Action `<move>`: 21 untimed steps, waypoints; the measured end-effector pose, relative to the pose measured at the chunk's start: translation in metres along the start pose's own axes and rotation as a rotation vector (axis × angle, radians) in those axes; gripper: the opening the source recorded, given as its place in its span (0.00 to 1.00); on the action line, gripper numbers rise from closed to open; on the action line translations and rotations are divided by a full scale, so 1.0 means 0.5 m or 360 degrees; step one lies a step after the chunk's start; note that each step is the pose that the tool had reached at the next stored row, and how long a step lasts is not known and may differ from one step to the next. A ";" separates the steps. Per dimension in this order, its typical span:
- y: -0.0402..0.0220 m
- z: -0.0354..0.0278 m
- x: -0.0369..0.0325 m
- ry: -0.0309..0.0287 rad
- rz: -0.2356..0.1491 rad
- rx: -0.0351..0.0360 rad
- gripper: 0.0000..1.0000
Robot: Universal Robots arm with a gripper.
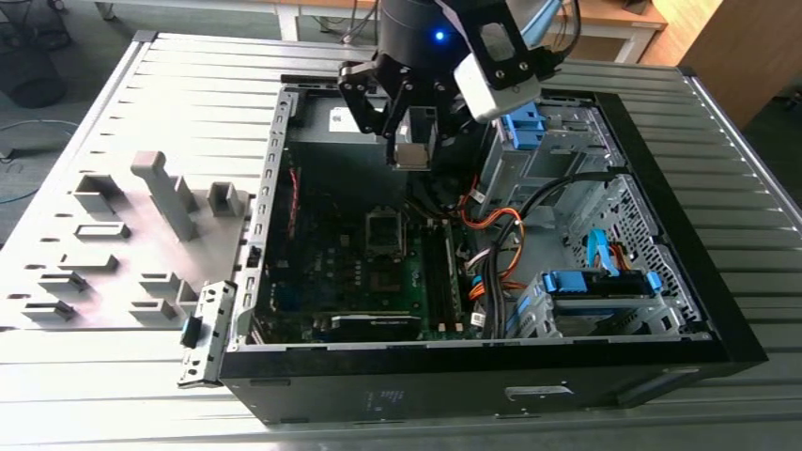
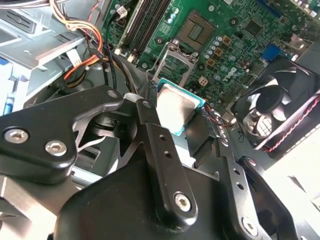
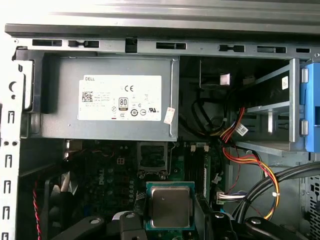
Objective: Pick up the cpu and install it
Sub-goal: 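Pick up the cpu and move it towards the insertion slot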
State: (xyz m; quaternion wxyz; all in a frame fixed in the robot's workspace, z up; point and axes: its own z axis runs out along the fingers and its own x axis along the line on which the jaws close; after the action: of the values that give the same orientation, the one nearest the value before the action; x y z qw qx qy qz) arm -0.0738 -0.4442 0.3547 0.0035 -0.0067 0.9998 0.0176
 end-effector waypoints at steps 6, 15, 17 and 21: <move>0.000 0.000 -0.001 0.00000 0.0000 0.0000 0.47; 0.000 0.000 -0.002 0.00000 0.0000 0.0000 0.47; -0.016 0.000 -0.001 0.00007 0.0000 0.0050 0.47; -0.036 0.000 -0.001 0.00016 -0.0001 0.0114 0.47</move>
State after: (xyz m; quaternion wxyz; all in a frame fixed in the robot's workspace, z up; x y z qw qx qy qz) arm -0.0731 -0.4620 0.3541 0.0033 -0.0068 0.9998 -0.0182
